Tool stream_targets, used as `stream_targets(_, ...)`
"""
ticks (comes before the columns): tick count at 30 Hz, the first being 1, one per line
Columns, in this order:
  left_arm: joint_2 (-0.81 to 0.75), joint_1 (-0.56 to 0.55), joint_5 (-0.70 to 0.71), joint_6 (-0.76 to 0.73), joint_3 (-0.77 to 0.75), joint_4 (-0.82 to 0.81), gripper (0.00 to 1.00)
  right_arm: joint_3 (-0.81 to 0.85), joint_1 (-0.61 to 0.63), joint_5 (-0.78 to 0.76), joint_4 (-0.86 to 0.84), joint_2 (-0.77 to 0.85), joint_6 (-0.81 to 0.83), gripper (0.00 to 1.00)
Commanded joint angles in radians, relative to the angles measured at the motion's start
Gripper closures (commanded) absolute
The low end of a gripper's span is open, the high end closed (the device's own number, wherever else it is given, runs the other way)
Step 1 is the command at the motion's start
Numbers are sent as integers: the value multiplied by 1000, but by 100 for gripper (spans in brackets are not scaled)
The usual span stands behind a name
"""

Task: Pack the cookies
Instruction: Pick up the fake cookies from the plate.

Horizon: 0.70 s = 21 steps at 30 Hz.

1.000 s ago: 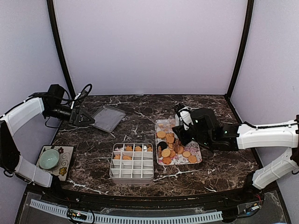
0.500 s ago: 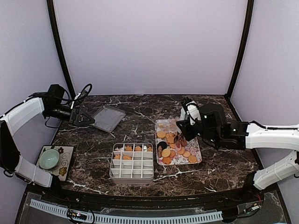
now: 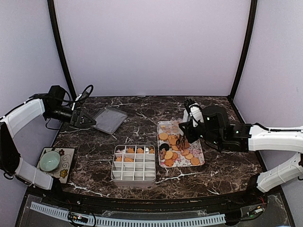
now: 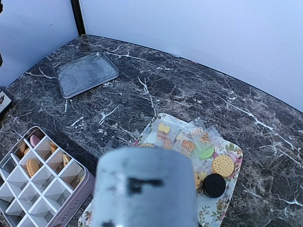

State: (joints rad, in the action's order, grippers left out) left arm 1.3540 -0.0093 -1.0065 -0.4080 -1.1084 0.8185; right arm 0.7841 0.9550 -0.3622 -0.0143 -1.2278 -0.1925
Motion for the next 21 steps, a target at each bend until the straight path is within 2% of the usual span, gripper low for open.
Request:
stream_targets(1,-3,4,-16,-15,-21,27,43,-4,-8,5,-31,-15,-1,93)
stream_targets(4,-3,4,-18,-17,-20,29,43,-3,-8,-10,-34,-7,-1,100)
stream_targets(9,-6,5,-16,-17,-20,29,43,24,-7,-22,-11,12,10,100)
stream_targets(13,-6,4,-15,-16,-19,30,43,75,-2,45,2,39,3,100)
stream_targets(21,-7,4,-10,-14,-17,30,43,199,97,85,-3,27,4,100)
